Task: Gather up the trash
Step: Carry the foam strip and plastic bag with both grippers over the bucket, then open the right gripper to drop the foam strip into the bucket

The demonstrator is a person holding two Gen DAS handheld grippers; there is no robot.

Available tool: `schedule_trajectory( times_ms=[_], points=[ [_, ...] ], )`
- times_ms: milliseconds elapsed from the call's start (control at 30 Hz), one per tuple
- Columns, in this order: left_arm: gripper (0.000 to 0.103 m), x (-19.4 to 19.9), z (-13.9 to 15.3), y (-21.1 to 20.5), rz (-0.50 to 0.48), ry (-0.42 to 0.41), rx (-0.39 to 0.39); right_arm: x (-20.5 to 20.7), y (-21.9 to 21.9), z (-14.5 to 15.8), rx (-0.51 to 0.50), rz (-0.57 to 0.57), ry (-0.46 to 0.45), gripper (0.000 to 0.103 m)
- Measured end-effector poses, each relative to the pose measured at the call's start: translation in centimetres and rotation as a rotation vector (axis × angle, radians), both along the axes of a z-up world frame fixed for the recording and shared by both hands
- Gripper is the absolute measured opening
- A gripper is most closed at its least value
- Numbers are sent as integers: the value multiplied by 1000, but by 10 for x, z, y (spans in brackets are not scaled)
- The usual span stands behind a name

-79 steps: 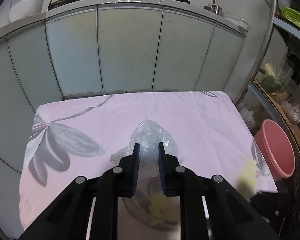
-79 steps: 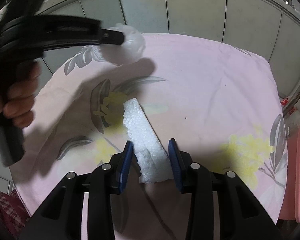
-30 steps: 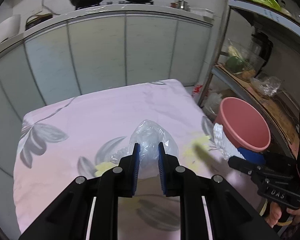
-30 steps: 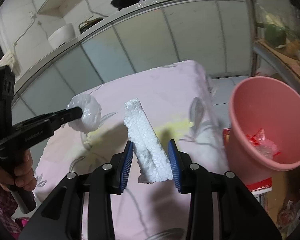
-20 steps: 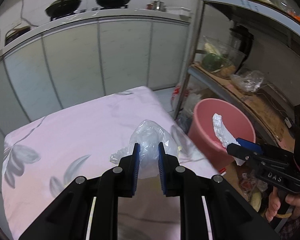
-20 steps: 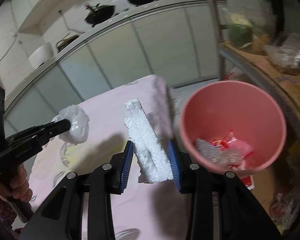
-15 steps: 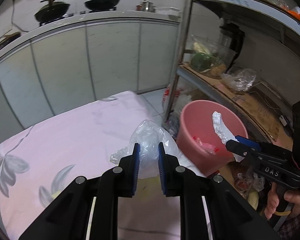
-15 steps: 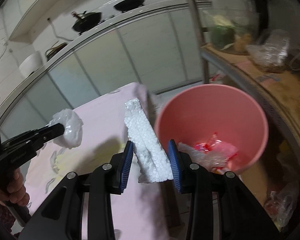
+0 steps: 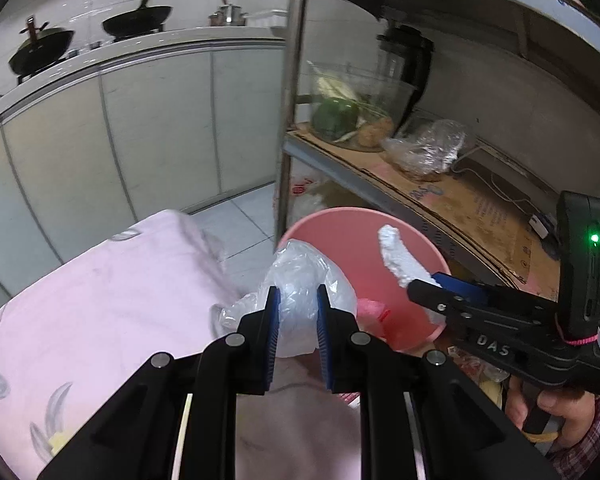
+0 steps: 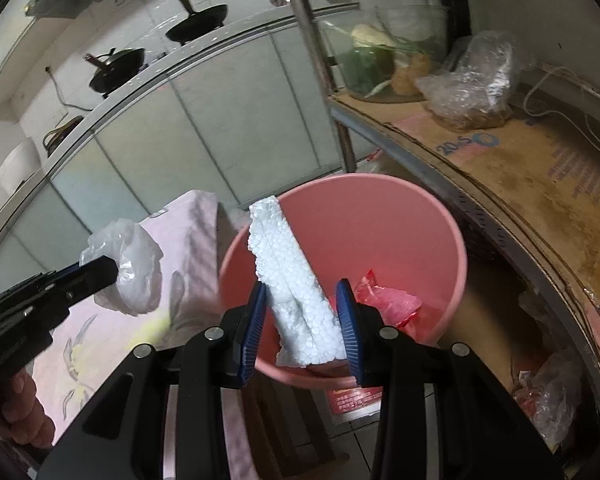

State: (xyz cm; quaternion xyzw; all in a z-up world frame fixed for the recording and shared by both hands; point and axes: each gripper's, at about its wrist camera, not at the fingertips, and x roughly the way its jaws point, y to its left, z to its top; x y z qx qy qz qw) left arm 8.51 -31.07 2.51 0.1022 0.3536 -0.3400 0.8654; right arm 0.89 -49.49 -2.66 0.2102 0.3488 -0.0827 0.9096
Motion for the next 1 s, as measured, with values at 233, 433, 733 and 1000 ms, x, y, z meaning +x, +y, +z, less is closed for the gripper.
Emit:
schedule_trajectory(
  times_ms=[233,433,733,1000],
  points=[
    [17,2,-17,-36,-48,12,14,8,-12,-10,0,-41,18,37],
    [17,8,-35,-58,-71,36,40,12,-20,-17,-4,-68,40,37],
    [17,9,-54,-73,-93,66,63,20,-25,-24,-16,-74,64,37],
    [19,14,-61,-75,-77,83,65,25,-27,-26,-29,-90,78,37]
  ],
)
